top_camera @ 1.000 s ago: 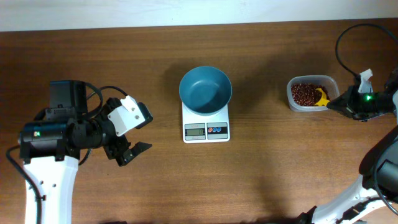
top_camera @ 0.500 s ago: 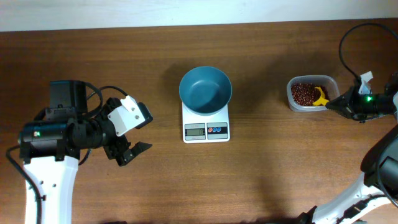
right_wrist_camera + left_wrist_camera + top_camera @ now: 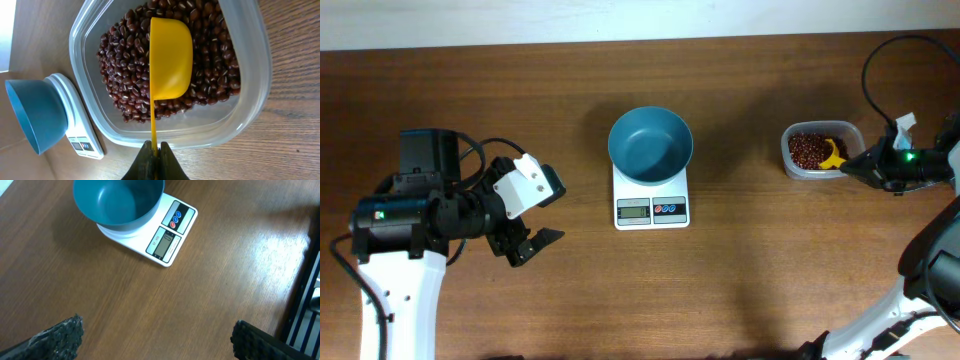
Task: Scoop item into bowl and weigh 50g on scale
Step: 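Drag scoop through the beans with right gripper to fill it, then lift the bean-filled scoop out of the tub with right gripper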
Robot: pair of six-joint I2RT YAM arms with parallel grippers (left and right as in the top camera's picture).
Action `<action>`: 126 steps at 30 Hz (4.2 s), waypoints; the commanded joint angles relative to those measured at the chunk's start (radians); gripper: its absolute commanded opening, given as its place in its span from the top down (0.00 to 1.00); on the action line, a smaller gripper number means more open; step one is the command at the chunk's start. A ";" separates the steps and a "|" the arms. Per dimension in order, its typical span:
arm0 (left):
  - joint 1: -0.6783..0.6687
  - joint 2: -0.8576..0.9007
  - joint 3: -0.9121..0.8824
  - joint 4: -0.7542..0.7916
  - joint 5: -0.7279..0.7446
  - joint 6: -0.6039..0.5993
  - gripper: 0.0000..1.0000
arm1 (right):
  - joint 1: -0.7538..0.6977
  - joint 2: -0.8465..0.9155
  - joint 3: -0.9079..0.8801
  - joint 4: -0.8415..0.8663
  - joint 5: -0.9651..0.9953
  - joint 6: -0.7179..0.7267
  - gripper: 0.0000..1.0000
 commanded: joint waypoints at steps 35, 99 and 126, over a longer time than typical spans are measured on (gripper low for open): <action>0.004 -0.003 0.013 -0.002 0.022 -0.013 0.01 | -0.078 0.035 -0.005 -0.044 -0.227 -0.102 0.96; 0.004 -0.003 0.013 -0.002 0.022 -0.013 0.01 | -0.189 0.050 -0.009 -0.262 -0.481 -0.399 0.96; 0.004 -0.003 0.013 -0.002 0.022 -0.013 0.01 | -0.182 0.050 -0.008 -0.437 -0.620 -0.549 0.96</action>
